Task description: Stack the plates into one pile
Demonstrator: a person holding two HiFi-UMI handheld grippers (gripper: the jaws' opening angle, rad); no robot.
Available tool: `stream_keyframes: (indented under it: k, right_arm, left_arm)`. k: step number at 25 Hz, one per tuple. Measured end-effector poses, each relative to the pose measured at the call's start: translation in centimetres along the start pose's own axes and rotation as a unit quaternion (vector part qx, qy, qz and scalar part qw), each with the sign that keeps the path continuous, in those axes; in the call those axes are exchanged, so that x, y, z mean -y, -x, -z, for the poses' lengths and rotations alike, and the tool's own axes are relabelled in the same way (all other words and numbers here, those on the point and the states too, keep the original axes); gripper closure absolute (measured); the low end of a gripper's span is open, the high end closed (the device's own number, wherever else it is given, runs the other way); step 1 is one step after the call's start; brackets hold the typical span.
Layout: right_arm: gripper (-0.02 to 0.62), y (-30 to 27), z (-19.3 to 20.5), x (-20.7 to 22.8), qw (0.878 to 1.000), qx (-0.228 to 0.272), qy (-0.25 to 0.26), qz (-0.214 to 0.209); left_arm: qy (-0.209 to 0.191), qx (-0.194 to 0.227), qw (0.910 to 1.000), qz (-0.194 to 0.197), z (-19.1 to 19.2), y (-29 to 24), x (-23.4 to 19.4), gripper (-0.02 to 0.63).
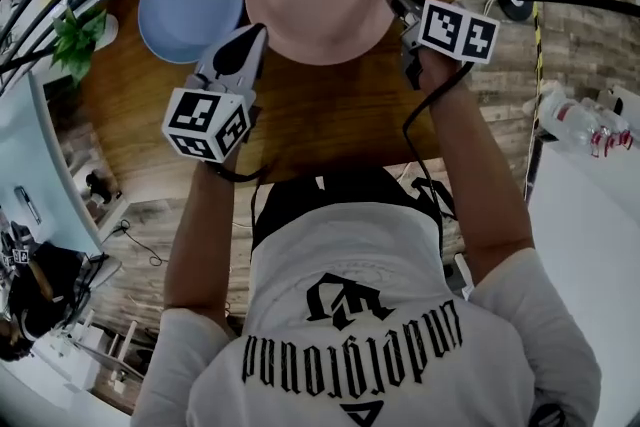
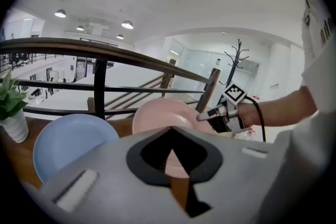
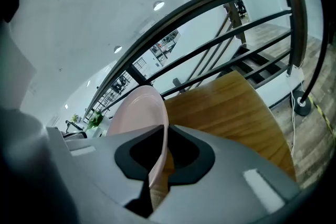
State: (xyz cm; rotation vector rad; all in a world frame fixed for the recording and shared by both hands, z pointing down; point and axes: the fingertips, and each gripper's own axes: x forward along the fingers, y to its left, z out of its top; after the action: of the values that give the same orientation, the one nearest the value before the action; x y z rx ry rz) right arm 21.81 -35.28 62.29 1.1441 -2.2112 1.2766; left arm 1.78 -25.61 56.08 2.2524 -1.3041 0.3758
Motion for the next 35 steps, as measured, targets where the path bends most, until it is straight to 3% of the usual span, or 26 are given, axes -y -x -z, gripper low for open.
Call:
stream_keyframes:
  k: [10,26,35]
  right_arm:
    - [0.571,4.8,1.1,-5.1,0.999,0.024,0.028,0.006]
    - [0.571,12.0,3.9,-16.9,0.995,0.089,0.044,0.002]
    - [0.572,14.5,6.9,-21.4,0.993,0.116,0.038,-0.001]
  left_arm:
    - [-0.015,0.025,0.9996,-0.002,-0.1,7.7,0.5,0.560]
    - [-0.061,0.096,0.9934,0.011,-4.6,21.4,0.4,0.560]
    - [-0.075,0.096,0.9922,0.024,-2.5,27.5,1.0,0.560]
